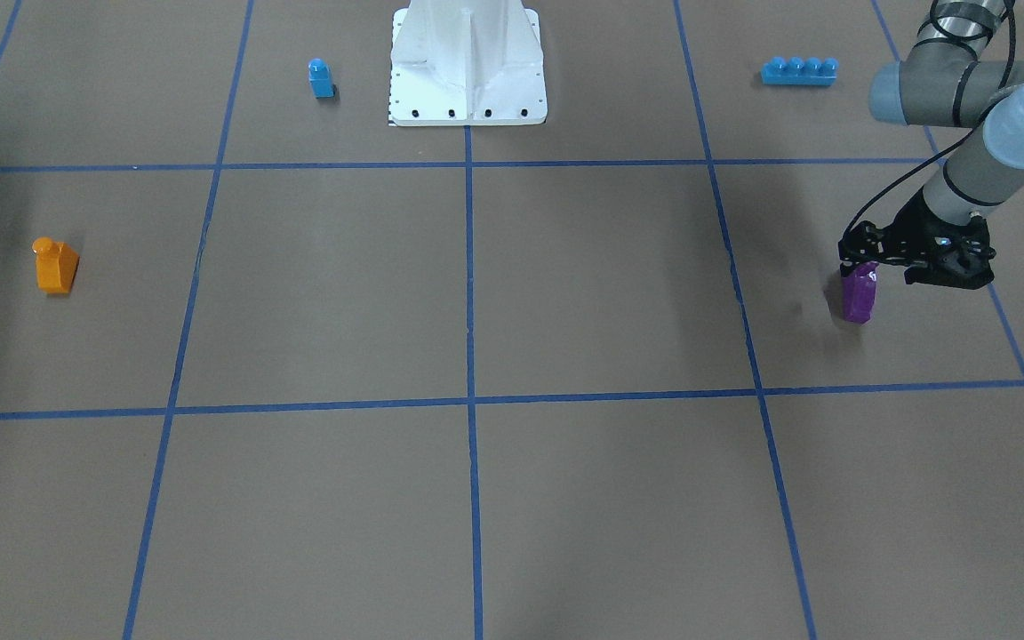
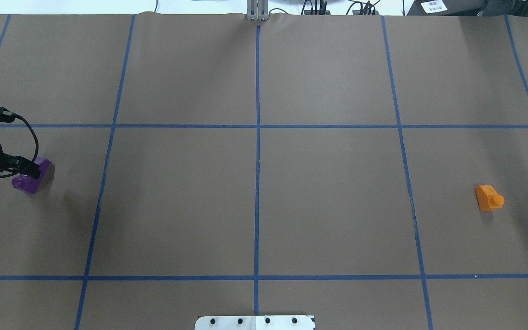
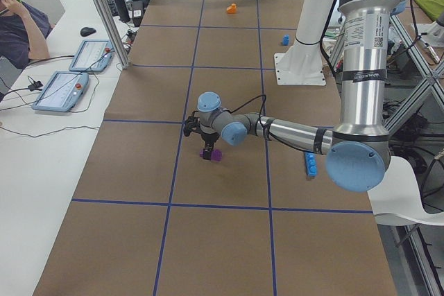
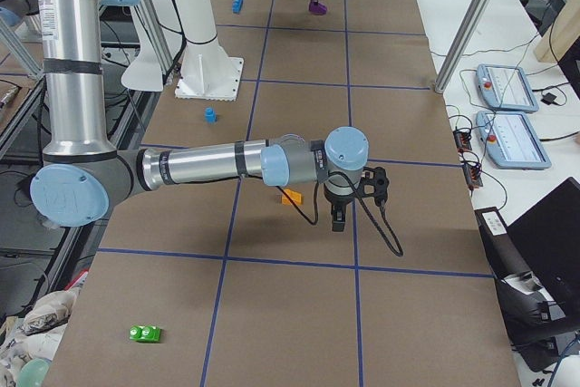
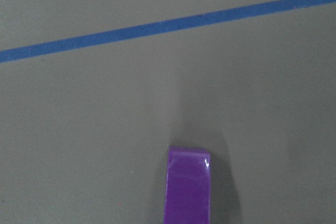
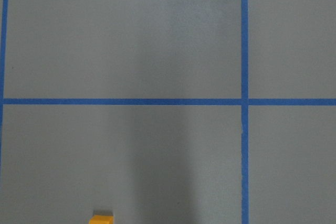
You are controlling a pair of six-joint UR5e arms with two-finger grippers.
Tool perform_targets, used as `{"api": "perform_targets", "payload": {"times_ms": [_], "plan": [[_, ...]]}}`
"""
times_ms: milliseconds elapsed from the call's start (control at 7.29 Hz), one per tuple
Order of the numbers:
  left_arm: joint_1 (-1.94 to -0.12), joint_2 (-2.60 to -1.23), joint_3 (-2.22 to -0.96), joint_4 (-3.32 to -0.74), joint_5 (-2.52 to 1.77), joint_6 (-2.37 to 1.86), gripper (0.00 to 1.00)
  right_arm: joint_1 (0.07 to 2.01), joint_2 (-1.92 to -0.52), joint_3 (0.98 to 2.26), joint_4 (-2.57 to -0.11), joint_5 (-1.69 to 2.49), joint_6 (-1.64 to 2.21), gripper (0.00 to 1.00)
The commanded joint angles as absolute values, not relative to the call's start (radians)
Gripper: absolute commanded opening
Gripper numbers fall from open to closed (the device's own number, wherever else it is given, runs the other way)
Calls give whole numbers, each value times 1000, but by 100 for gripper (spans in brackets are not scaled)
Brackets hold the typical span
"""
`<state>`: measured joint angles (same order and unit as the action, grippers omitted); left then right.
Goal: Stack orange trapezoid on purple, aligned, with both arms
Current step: 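Lower the left gripper onto the purple trapezoid block and grasp it, then carry the purple block with the left gripper toward the table center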
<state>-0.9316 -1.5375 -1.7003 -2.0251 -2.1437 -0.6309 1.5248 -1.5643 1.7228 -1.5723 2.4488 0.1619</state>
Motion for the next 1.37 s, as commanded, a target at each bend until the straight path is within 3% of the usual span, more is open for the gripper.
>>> {"api": "perform_targets", "payload": {"times_ms": [0, 411, 549, 823, 960, 1097, 1234], "plan": [[-902, -1529, -1698, -2029, -2143, -630, 100, 1525, -1565, 1723, -1572, 2450, 163, 100], [-884, -1528, -1694, -2029, -2145, -630, 99, 1525, -1565, 1721, -1572, 2448, 163, 100], [-884, -1526, -1692, -2029, -2149, -632, 92, 1525, -1565, 1721, -1572, 2450, 163, 100], [-884, -1519, -1692, -2031, -2152, -634, 62, 1525, -1563, 1721, -1572, 2450, 164, 100], [-884, -1519, -1692, -2031, -2152, -640, 41, 1525, -1563, 1721, -1572, 2450, 164, 100], [-885, -1519, -1698, -2031, -2154, -684, 9, 1525, -1562, 1721, -1572, 2450, 164, 100], [-885, -1519, -1706, -2031, -2157, -708, 0, 1525, -1562, 1721, -1572, 2450, 164, 100]]}}
